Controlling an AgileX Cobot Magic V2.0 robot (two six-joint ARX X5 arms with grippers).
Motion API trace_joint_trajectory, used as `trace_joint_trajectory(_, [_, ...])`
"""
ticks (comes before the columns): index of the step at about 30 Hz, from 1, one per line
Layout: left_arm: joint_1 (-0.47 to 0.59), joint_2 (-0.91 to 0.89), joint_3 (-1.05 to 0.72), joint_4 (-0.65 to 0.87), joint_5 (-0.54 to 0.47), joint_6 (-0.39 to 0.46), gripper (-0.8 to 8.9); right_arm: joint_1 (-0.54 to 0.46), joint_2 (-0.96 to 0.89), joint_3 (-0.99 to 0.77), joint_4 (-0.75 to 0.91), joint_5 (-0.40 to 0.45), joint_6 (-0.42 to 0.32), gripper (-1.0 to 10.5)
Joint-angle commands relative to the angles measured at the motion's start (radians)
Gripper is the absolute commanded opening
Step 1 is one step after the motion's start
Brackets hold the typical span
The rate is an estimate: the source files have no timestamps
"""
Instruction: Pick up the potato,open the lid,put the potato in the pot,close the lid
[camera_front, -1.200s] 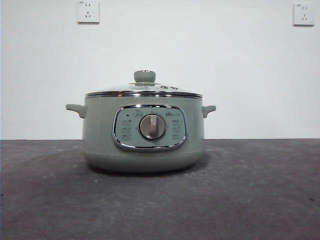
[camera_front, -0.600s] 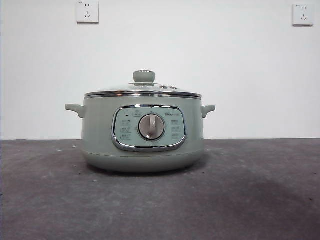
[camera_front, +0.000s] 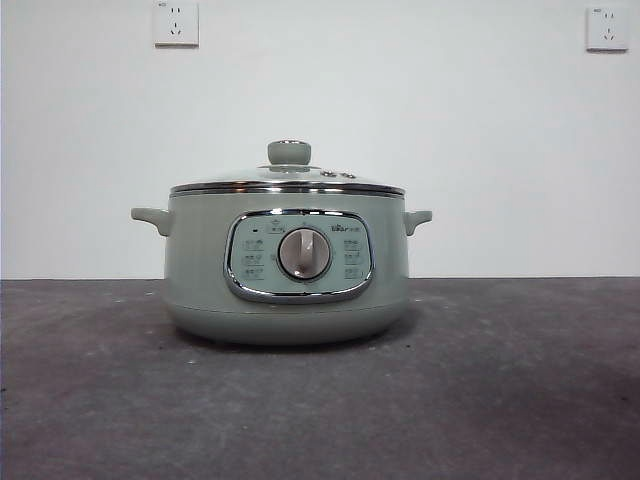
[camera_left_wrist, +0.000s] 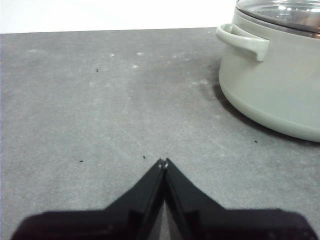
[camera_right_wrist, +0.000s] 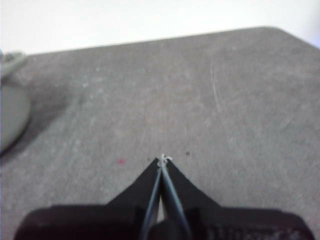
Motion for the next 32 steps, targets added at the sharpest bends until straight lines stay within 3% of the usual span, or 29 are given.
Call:
trace_joint_trajectory(1, [0.002, 0.001, 0.001, 0.005, -0.002, -0.005, -0.03, -0.002, -0.018, -0.025, 0.022, -0.018, -0.012, 0.0])
trace_joint_trajectory(32, [0.002, 0.007, 0.001, 0.005, -0.002, -0.005, -0.03, -0.006, -0.019, -0.024, 0.015, -0.019, -0.029, 0.0])
